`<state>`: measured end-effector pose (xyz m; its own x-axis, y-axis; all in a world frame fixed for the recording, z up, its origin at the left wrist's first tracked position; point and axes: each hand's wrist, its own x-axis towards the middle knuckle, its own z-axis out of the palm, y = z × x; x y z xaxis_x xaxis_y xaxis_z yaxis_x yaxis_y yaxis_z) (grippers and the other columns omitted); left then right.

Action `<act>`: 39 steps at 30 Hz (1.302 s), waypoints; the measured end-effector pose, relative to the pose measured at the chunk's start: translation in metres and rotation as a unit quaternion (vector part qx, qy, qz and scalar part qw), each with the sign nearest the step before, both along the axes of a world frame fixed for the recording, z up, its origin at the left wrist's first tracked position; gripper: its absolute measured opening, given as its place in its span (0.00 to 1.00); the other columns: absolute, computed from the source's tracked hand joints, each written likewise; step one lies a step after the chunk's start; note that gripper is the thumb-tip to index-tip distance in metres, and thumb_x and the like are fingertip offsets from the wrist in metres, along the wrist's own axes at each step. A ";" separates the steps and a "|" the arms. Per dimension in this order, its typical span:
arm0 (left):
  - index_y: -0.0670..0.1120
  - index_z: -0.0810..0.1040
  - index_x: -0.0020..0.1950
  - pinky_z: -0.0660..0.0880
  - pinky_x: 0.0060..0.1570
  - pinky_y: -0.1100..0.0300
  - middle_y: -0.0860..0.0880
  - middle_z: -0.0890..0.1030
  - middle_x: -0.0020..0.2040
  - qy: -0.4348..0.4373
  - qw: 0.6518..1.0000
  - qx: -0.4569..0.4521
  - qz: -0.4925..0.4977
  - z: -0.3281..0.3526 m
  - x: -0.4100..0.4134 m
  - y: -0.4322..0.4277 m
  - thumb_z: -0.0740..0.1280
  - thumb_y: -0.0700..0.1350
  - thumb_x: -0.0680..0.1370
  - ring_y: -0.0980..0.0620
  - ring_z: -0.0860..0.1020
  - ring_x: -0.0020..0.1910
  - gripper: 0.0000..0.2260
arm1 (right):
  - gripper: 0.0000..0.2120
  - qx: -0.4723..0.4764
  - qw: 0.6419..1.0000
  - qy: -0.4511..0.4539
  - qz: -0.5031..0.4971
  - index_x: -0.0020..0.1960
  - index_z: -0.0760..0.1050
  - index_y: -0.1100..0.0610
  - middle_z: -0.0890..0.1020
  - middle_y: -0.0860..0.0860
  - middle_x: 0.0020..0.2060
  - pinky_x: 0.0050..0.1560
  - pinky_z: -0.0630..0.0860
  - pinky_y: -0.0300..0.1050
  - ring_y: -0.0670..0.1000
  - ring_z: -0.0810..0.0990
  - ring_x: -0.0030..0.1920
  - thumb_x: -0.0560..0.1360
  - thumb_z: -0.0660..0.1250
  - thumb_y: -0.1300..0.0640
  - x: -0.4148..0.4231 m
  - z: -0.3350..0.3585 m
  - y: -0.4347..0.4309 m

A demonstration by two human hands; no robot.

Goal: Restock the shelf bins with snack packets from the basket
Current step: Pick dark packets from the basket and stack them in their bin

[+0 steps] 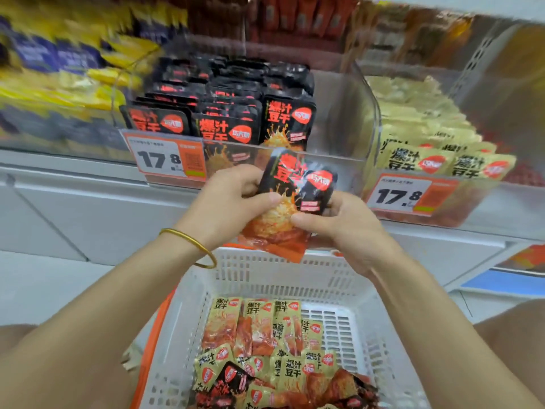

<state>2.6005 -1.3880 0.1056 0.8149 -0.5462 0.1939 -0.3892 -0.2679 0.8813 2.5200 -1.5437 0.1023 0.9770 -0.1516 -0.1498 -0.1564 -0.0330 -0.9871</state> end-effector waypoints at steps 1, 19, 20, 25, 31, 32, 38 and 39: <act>0.48 0.76 0.43 0.76 0.43 0.59 0.45 0.82 0.43 -0.005 0.999 -0.046 0.020 0.011 0.001 0.000 0.69 0.38 0.75 0.56 0.79 0.40 0.05 | 0.10 -0.016 0.999 -0.034 -0.014 0.48 0.78 0.58 0.83 0.53 0.39 0.41 0.82 0.50 0.50 0.82 0.38 0.70 0.71 0.68 0.004 0.015 0.000; 0.42 0.77 0.57 0.60 0.69 0.39 0.37 0.70 0.68 -0.437 0.861 0.231 0.120 -0.007 0.043 0.013 0.60 0.44 0.71 0.35 0.66 0.69 0.17 | 0.16 -0.501 0.852 0.115 -0.097 0.40 0.70 0.58 0.79 0.54 0.43 0.44 0.78 0.48 0.57 0.79 0.42 0.68 0.77 0.52 0.131 0.051 -0.023; 0.42 0.77 0.57 0.59 0.69 0.39 0.37 0.70 0.68 -0.437 0.861 0.230 0.122 -0.007 0.043 0.012 0.60 0.44 0.71 0.35 0.65 0.69 0.17 | 0.15 -0.495 0.855 0.132 -0.086 0.38 0.70 0.58 0.80 0.55 0.42 0.46 0.80 0.50 0.58 0.81 0.41 0.68 0.76 0.53 0.133 0.050 -0.023; 0.42 0.77 0.57 0.59 0.70 0.40 0.37 0.69 0.68 -0.442 0.858 0.227 0.130 -0.008 0.043 0.013 0.60 0.43 0.72 0.36 0.66 0.69 0.16 | 0.14 -0.489 0.852 0.177 -0.058 0.38 0.71 0.59 0.80 0.55 0.32 0.45 0.81 0.51 0.56 0.83 0.33 0.72 0.73 0.52 0.131 0.053 -0.019; 0.44 0.78 0.57 0.67 0.57 0.46 0.43 0.73 0.67 -0.476 0.844 0.177 0.174 -0.002 0.019 0.022 0.64 0.42 0.72 0.41 0.69 0.62 0.15 | 0.19 -0.495 0.842 -0.031 -0.213 0.47 0.69 0.57 0.81 0.56 0.44 0.45 0.76 0.49 0.57 0.81 0.45 0.68 0.76 0.50 0.089 0.080 -0.015; 0.44 0.78 0.57 0.67 0.54 0.47 0.44 0.75 0.65 -0.474 0.847 0.172 0.166 -0.003 0.013 0.024 0.64 0.43 0.72 0.42 0.70 0.60 0.14 | 0.17 -0.494 0.837 -0.076 -0.224 0.46 0.70 0.55 0.82 0.55 0.44 0.46 0.77 0.51 0.58 0.82 0.45 0.68 0.75 0.50 0.076 0.079 -0.012; 0.44 0.79 0.54 0.70 0.48 0.48 0.44 0.78 0.58 -0.349 0.872 0.342 0.013 -0.059 -0.017 0.044 0.67 0.43 0.71 0.42 0.71 0.56 0.13 | 0.06 -0.549 0.829 0.083 0.067 0.46 0.75 0.53 0.83 0.53 0.44 0.49 0.77 0.48 0.56 0.82 0.47 0.74 0.69 0.52 0.014 -0.048 0.029; 0.45 0.79 0.56 0.69 0.50 0.48 0.44 0.77 0.60 -0.317 0.870 0.378 -0.001 -0.066 -0.022 0.046 0.67 0.43 0.73 0.41 0.71 0.58 0.12 | 0.06 -0.536 0.820 0.137 0.148 0.46 0.76 0.55 0.83 0.53 0.45 0.49 0.77 0.48 0.56 0.82 0.47 0.74 0.69 0.53 0.009 -0.081 0.037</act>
<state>2.5787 -1.3415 0.0397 0.6739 -0.7143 0.1890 -0.7340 -0.6765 0.0603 2.5287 -1.5070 0.0218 0.9468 -0.1016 -0.3054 -0.1959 -0.9349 -0.2961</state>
